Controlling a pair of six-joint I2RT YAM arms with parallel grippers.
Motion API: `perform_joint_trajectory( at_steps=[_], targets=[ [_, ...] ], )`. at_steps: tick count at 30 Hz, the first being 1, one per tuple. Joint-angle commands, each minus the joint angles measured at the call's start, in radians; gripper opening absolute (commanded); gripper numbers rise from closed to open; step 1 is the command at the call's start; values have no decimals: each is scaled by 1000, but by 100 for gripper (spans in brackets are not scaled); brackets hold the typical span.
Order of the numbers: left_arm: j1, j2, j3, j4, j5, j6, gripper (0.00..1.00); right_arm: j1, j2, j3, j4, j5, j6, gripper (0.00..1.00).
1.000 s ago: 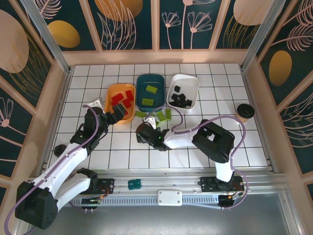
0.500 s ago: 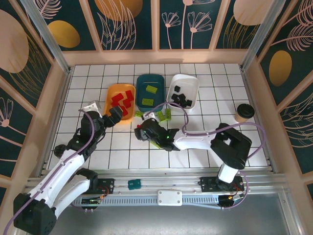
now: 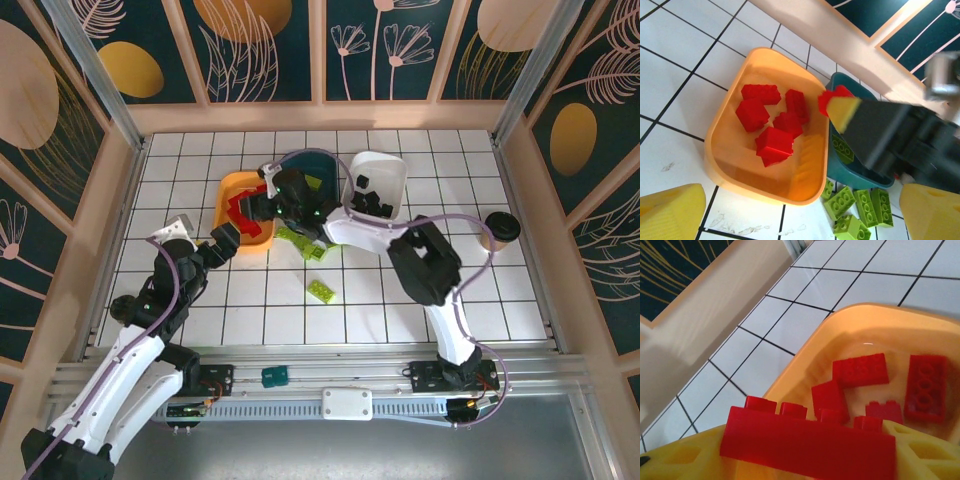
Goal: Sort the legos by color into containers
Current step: Place the lego in the container, then pick up the lego from the bottom-center of the table.
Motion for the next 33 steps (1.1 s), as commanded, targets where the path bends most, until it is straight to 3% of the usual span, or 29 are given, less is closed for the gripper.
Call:
perform_joint_trajectory(
  at_steps=[1,4,8,14,22,28,33],
  targets=[
    [0,-3,-6,-37,5,-9,99,-10,92,151,-69,-104,-41,75],
    [1,-6,-13,-29,22,-8,99,-17,124,223,-88,-97,-56,80],
    [0,-3,-18,-14,37,-11,99,-24,60,166,-60,-106,-52,81],
    [1,21,-16,6,72,-5,99,-16,-209,-206,3,-80,-67,81],
    [0,32,-60,41,115,-11,99,36,-548,-711,-130,30,-69,79],
    [1,69,-90,81,132,-21,99,151,-588,-798,-351,210,-86,79],
    [1,87,-103,99,142,-27,99,175,-563,-797,-366,263,-80,80]
  ],
)
